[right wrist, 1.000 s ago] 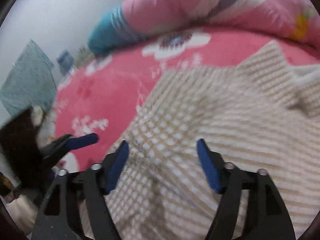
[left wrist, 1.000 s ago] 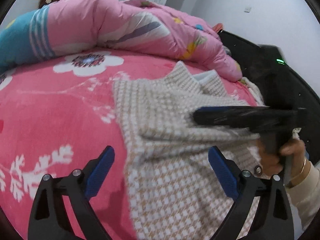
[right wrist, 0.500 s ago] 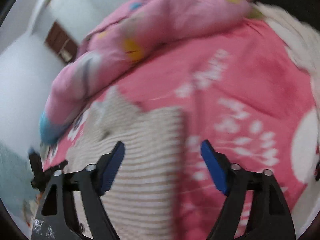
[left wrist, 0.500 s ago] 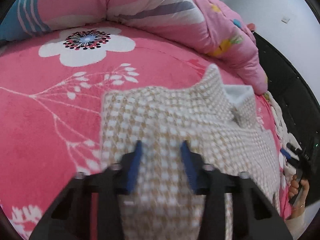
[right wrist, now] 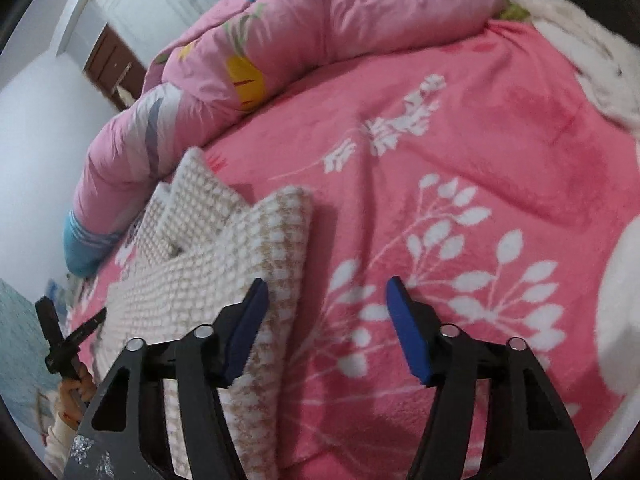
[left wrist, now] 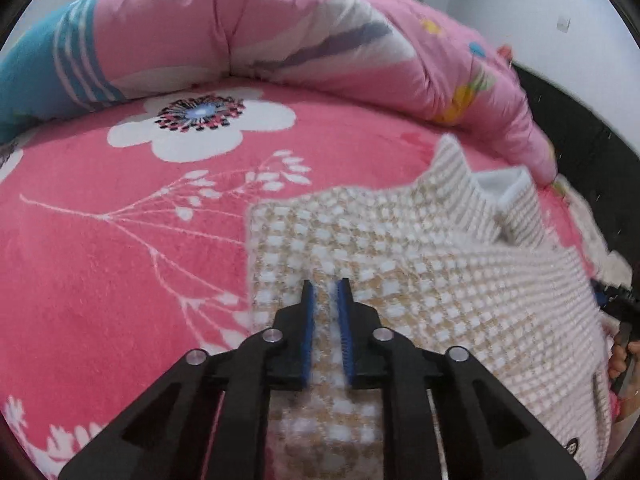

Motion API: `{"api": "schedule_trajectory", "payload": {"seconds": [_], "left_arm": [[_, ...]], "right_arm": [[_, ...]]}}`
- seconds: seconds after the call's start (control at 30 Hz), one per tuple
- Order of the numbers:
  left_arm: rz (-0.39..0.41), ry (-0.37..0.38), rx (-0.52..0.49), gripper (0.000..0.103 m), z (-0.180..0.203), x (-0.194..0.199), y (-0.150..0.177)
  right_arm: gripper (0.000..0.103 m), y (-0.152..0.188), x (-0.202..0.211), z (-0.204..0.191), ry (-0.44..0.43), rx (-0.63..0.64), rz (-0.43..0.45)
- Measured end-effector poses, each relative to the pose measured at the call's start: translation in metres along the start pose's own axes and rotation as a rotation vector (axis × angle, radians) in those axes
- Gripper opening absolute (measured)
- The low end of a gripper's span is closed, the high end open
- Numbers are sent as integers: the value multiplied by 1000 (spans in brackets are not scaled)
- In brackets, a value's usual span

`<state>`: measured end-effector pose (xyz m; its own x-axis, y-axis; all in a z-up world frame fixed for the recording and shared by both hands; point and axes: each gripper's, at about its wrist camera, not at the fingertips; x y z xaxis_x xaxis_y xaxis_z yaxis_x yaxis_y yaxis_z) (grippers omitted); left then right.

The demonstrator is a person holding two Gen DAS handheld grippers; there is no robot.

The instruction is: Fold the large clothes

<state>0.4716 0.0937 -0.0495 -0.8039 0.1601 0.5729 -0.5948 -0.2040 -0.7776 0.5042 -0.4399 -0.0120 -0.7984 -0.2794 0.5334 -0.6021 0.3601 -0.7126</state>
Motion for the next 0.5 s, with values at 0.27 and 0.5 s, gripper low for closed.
{"api": "schedule_trajectory", "payload": {"seconds": [0.27, 0.5], "left_arm": [[172, 100, -97, 21, 38, 52, -25], [-85, 66, -110, 24, 40, -10, 17]], "right_arm": [[58, 1, 27, -87, -120, 313, 87], [60, 56, -54, -103, 6, 434, -125]]}}
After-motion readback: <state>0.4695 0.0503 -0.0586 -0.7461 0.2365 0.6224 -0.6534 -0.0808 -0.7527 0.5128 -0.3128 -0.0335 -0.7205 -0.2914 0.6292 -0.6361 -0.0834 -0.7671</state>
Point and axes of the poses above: each gripper's, at about its wrist camera, not at the fingertips, and x roughly against the way its jaws point, z to its right, y to its underside, and after that the axes turned 11 degrees about z, right-handed
